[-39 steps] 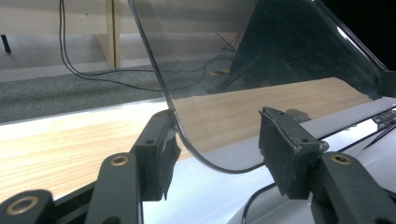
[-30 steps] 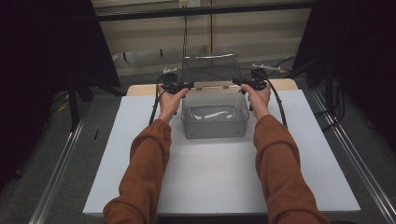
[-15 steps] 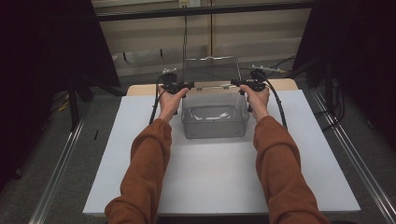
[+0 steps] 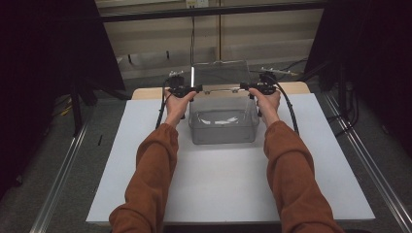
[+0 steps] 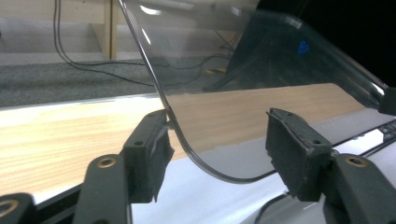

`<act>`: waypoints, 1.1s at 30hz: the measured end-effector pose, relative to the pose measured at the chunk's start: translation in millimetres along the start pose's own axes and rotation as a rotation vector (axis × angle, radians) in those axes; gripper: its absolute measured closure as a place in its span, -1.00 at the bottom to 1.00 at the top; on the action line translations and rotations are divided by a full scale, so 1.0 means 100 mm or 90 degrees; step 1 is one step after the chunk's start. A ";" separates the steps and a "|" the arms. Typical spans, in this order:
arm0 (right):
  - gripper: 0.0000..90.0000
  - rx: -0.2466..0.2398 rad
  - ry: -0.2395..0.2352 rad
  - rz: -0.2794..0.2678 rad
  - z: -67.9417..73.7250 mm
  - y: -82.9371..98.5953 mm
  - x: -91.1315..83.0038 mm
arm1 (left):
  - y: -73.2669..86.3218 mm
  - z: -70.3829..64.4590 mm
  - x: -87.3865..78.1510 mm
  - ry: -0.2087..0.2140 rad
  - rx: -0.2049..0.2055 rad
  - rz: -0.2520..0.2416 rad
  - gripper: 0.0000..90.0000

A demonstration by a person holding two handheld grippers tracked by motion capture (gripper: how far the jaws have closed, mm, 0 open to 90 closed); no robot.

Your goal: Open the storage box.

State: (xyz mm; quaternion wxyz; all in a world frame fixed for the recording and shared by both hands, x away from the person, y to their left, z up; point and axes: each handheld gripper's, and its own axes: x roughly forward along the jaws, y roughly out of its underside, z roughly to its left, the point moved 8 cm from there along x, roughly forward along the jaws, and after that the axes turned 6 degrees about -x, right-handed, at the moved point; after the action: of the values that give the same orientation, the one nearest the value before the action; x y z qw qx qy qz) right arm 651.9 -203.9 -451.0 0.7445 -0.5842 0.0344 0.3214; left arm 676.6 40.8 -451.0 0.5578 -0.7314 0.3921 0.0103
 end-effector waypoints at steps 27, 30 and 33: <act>-0.69 -0.152 0.017 -0.038 0.08 -0.02 -0.24 | -0.08 -0.03 -0.26 0.005 0.085 -0.046 -0.79; -0.78 -0.159 0.014 -0.051 0.12 -0.04 -0.28 | -0.06 -0.05 -0.33 0.005 0.097 -0.054 -0.80; -0.90 -0.172 0.013 -0.068 0.18 -0.04 -0.37 | -0.03 -0.10 -0.43 0.017 0.114 -0.057 -0.85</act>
State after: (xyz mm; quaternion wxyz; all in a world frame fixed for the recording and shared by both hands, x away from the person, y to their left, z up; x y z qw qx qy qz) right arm 619.3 -204.6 -426.2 0.6745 -0.6834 -0.0327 0.2773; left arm 644.5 56.5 -425.2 0.6154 -0.6954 0.3662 -0.0595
